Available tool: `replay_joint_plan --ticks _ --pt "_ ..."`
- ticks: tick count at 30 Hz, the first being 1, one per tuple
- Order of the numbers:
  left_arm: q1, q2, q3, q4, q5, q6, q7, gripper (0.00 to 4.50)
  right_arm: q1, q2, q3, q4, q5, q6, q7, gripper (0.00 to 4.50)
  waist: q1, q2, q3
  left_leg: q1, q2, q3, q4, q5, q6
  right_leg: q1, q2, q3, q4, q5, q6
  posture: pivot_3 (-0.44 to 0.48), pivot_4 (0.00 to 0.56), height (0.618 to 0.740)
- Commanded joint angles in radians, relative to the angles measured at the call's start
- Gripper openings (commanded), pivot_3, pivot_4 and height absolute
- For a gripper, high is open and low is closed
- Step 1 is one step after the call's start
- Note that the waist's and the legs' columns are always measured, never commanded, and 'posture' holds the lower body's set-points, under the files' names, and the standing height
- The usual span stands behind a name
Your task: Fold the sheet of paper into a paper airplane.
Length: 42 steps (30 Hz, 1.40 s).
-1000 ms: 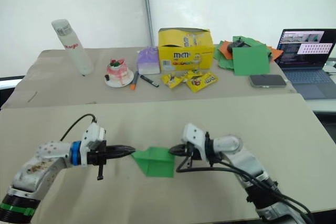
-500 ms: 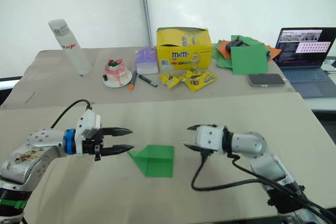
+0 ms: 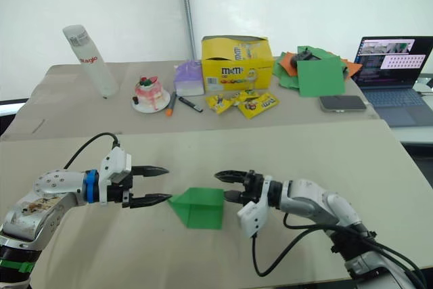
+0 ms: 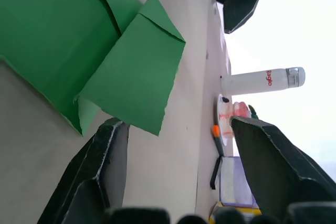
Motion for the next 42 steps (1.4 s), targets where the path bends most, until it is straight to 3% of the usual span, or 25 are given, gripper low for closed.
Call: replay_joint_plan --ticks 1,5,7,10,12,15,19,23,30,33,40,42 --pt "0.011 0.012 0.018 -0.014 0.004 -0.016 0.002 3.51 -0.005 -0.019 -0.037 0.05 0.092 0.094 0.046 3.34 -0.001 0.0 0.0 0.0 0.0 0.0 0.0 0.0 0.0 0.0 0.0 0.0 0.0 0.0 0.0 0.0 0.15 0.74" --pt "0.031 0.016 0.023 -0.023 0.006 -0.016 0.007 3.51 0.021 -0.045 -0.103 0.082 0.328 0.268 0.175 3.34 -0.002 0.0 0.0 -0.001 0.001 0.0 0.0 0.0 0.0 0.003 0.0 0.001 0.0 0.0 0.0 0.0 0.15 0.74" --pt "0.036 0.016 0.023 -0.025 0.005 -0.015 0.008 3.51 0.074 -0.028 -0.148 -0.014 0.613 0.552 0.332 3.34 0.0 0.0 0.0 -0.001 0.001 0.0 0.0 0.0 0.0 0.004 0.0 0.001 0.0 0.0 0.0 0.0 0.15 0.74" --pt "0.033 0.011 0.017 -0.019 0.004 -0.016 0.007 3.51 0.149 -0.069 -0.229 -0.287 1.302 1.349 0.455 3.34 0.0 0.001 0.001 -0.002 0.004 -0.003 0.0 0.0 0.001 0.007 -0.003 0.003 -0.003 0.001 -0.002 0.0 0.15 0.74" --pt "0.023 0.006 0.012 -0.01 0.002 -0.015 0.004 3.51 0.181 -0.12 -0.238 -0.406 1.54 1.638 0.485 3.34 0.003 0.005 0.002 -0.002 0.007 -0.003 0.0 -0.001 0.001 0.01 -0.005 0.003 -0.005 0.002 -0.003 0.0 0.15 0.74" --pt "0.012 0.002 0.017 0.004 -0.007 -0.017 -0.002 3.51 0.175 -0.077 -0.277 -0.44 1.71 1.828 0.378 3.34 0.003 0.003 0.003 -0.001 0.01 -0.003 0.0 -0.002 0.002 0.011 -0.004 0.001 -0.007 0.002 -0.004 0.0 0.15 0.74" --pt "0.031 0.015 0.039 0.002 -0.016 -0.014 -0.013 3.51 0.143 0.01 -0.318 -0.425 1.783 1.927 0.263 3.34 0.005 0.003 0.003 -0.001 0.01 -0.002 0.0 -0.002 0.002 0.01 -0.003 0.001 -0.007 0.003 -0.005 0.0 0.15 0.74" --pt "0.07 0.051 0.052 0.02 0.018 -0.034 -0.017 3.51 0.102 0.076 -0.28 -0.389 1.72 1.959 0.22 3.34 0.006 0.003 0.002 -0.002 0.01 -0.002 0.0 -0.002 0.002 0.007 -0.003 0.001 -0.005 0.003 -0.004 0.0 0.15 0.74" --pt "0.093 0.054 0.072 0.004 0.013 -0.034 -0.006 3.51 0.065 0.127 -0.251 -0.354 1.657 1.982 0.246 3.34 0.008 0.002 0.002 -0.003 0.009 -0.002 0.0 -0.002 0.001 0.001 -0.004 0.001 -0.004 0.003 -0.004 0.0 0.15 0.74" --pt "0.107 0.055 0.077 -0.008 -0.004 -0.001 0.0 3.54 0.054 0.148 -0.236 -0.341 1.636 1.996 0.252 2.56 0.004 0.002 0.002 -0.003 0.009 -0.002 0.0 -0.002 0.001 0.002 -0.003 0.001 -0.003 0.004 -0.005 0.0 0.15 0.74" --pt "0.105 0.064 0.085 -0.002 -0.021 0.045 0.008 3.54 0.015 0.156 -0.202 -0.331 1.597 2.006 0.316 0.15 0.002 0.002 0.002 -0.004 0.01 -0.002 0.0 -0.001 0.0 0.001 -0.003 0.0 -0.002 0.004 -0.005 0.0 0.15 0.74" --pt "0.1 0.063 0.083 0.0 -0.026 0.057 0.008 3.54 -0.026 0.148 -0.19 -0.304 1.564 1.99 0.347 0.04 0.0 0.002 0.002 -0.004 0.009 -0.001 0.0 -0.001 0.0 0.001 -0.003 0.0 -0.002 0.004 -0.005 0.0 0.15 0.74"
